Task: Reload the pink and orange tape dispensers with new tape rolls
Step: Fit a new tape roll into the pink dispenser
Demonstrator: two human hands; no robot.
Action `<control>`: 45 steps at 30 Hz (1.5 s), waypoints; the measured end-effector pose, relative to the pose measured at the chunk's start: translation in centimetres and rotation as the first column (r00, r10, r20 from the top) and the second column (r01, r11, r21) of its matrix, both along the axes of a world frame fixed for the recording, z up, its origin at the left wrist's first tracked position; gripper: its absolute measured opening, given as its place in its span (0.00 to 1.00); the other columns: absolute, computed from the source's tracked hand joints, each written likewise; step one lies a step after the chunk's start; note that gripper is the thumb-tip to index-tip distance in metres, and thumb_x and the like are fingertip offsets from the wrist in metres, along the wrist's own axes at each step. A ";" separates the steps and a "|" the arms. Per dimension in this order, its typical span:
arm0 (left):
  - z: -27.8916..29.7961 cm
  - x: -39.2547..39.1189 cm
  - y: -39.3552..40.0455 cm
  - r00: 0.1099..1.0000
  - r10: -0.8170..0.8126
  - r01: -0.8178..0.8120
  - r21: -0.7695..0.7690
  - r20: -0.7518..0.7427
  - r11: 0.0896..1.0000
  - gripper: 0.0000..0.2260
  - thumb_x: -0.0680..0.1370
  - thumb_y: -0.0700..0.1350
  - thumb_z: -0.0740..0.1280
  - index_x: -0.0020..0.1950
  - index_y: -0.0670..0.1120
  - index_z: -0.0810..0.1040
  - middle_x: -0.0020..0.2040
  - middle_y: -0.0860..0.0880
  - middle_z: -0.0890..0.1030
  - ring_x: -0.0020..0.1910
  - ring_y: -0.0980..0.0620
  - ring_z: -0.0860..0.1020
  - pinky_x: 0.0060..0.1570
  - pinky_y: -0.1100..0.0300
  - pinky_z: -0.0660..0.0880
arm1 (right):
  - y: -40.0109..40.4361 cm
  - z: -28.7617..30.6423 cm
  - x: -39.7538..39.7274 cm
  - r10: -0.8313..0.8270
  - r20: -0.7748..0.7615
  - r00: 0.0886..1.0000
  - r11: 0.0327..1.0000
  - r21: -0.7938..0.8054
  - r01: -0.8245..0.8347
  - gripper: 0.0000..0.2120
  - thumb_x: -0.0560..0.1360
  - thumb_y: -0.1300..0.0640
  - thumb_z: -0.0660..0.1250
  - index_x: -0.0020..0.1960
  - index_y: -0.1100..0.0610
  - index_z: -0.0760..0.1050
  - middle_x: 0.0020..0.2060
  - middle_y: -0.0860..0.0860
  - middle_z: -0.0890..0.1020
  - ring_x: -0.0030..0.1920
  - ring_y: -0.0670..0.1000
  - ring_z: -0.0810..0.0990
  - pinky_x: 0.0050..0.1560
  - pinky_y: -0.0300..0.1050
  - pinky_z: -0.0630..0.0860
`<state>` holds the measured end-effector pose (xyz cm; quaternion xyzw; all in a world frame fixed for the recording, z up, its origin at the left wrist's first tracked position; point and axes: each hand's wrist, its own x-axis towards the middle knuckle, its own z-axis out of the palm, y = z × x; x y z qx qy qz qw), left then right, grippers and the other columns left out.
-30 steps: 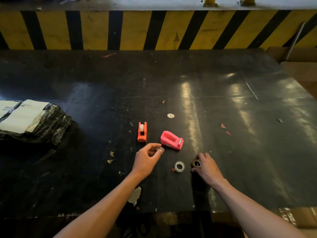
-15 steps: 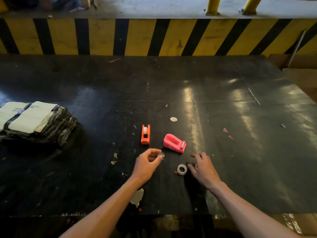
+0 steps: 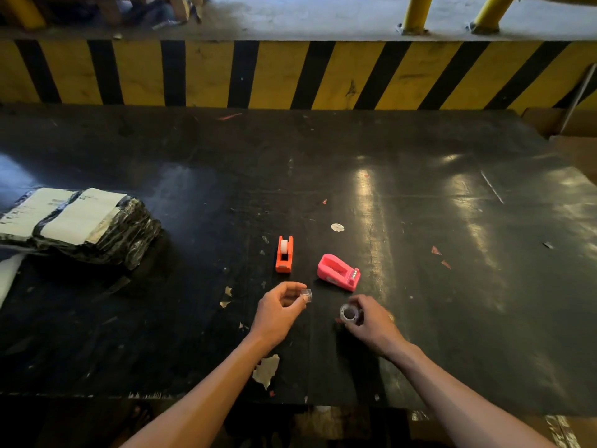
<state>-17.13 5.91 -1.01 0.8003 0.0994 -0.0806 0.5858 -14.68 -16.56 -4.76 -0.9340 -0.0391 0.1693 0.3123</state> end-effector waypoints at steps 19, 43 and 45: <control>1.3 1.3 -1.2 0.974 -0.226 0.226 0.061 0.006 0.972 0.11 0.77 0.43 0.73 0.59 0.53 0.82 0.54 0.56 0.84 0.54 0.61 0.82 0.54 0.63 0.79 | 0.9 6.5 0.6 0.086 -0.154 0.984 0.782 0.623 0.029 0.21 0.69 0.61 0.77 0.59 0.56 0.75 0.54 0.61 0.80 0.52 0.54 0.81 0.54 0.45 0.80; 1.4 1.9 -1.8 0.997 -0.077 0.075 -0.138 -0.011 0.988 0.06 0.76 0.42 0.74 0.52 0.47 0.82 0.51 0.50 0.85 0.51 0.54 0.84 0.53 0.58 0.81 | 1.9 6.4 0.0 0.000 -0.416 0.910 0.466 0.805 0.368 0.16 0.70 0.57 0.75 0.57 0.61 0.82 0.54 0.62 0.85 0.55 0.59 0.84 0.60 0.55 0.78; 1.2 1.9 -2.0 0.997 -0.073 0.069 -0.151 -0.024 0.986 0.07 0.75 0.43 0.75 0.52 0.47 0.82 0.50 0.49 0.85 0.51 0.54 0.84 0.54 0.56 0.82 | 2.0 6.0 0.1 -0.035 -0.384 0.923 0.505 0.790 0.347 0.16 0.70 0.57 0.76 0.55 0.62 0.82 0.52 0.62 0.86 0.54 0.60 0.84 0.61 0.58 0.78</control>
